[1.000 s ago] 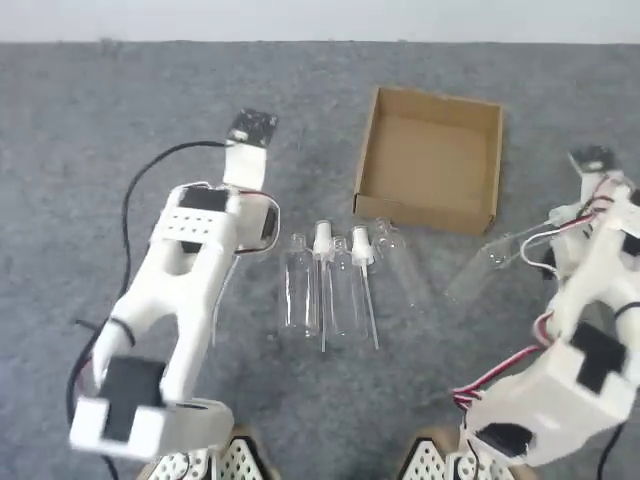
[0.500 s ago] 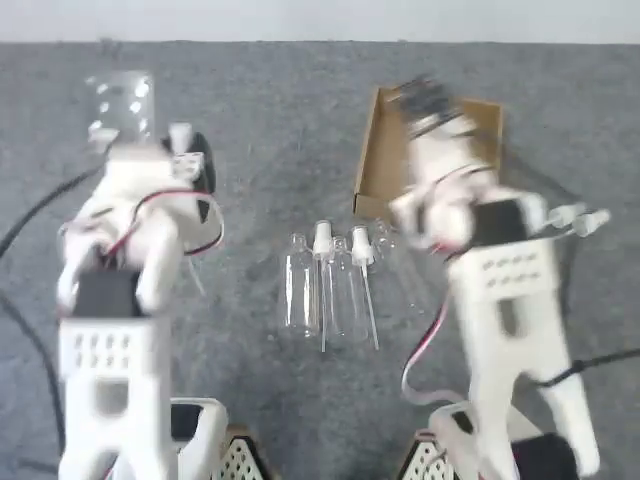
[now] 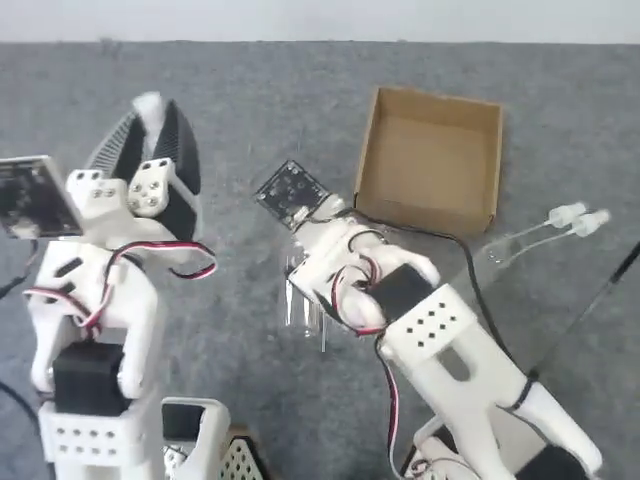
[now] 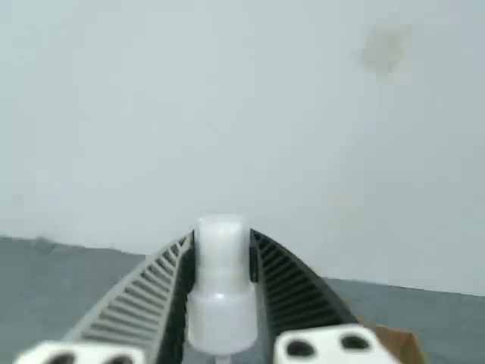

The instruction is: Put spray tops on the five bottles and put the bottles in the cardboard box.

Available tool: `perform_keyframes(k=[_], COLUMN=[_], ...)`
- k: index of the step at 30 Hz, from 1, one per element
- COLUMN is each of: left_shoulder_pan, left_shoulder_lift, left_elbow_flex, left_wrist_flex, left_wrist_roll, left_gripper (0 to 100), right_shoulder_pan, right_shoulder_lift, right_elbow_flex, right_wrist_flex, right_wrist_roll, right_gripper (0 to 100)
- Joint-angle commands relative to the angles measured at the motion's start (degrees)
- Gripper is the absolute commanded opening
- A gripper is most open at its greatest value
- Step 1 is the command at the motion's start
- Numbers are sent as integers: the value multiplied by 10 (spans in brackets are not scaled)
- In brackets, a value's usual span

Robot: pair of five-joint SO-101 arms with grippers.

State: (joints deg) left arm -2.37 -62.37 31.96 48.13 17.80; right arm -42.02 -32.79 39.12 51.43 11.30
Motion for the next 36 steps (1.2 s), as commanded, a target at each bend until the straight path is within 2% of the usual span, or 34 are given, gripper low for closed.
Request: perform_keyframes(k=[1,6,11,17,23,30,36], left_shoulder_pan=[33,31,31,36,73,76,80], left_shoulder_lift=[-11,-5,47,96,101,95,94], left_elbow_flex=[-8,-9,-19,-20,-13,57,100], left_wrist_flex=[-40,-41,-76,-79,-76,-108,-74], left_wrist_roll=[12,12,12,60,58,58,60], left_gripper=[12,12,11,11,11,11,11], right_shoulder_pan=[-25,-29,-30,-47,-58,-57,-54], right_shoulder_lift=[-32,-48,-136,-225,-231,-235,-235], right_elbow_flex=[7,76,169,232,239,239,244], right_wrist_flex=[-23,-124,-200,-207,-206,-202,-202], right_wrist_roll=[-7,-11,-11,-11,-11,-12,-6], right_gripper=[6,6,5,5,5,6,6])
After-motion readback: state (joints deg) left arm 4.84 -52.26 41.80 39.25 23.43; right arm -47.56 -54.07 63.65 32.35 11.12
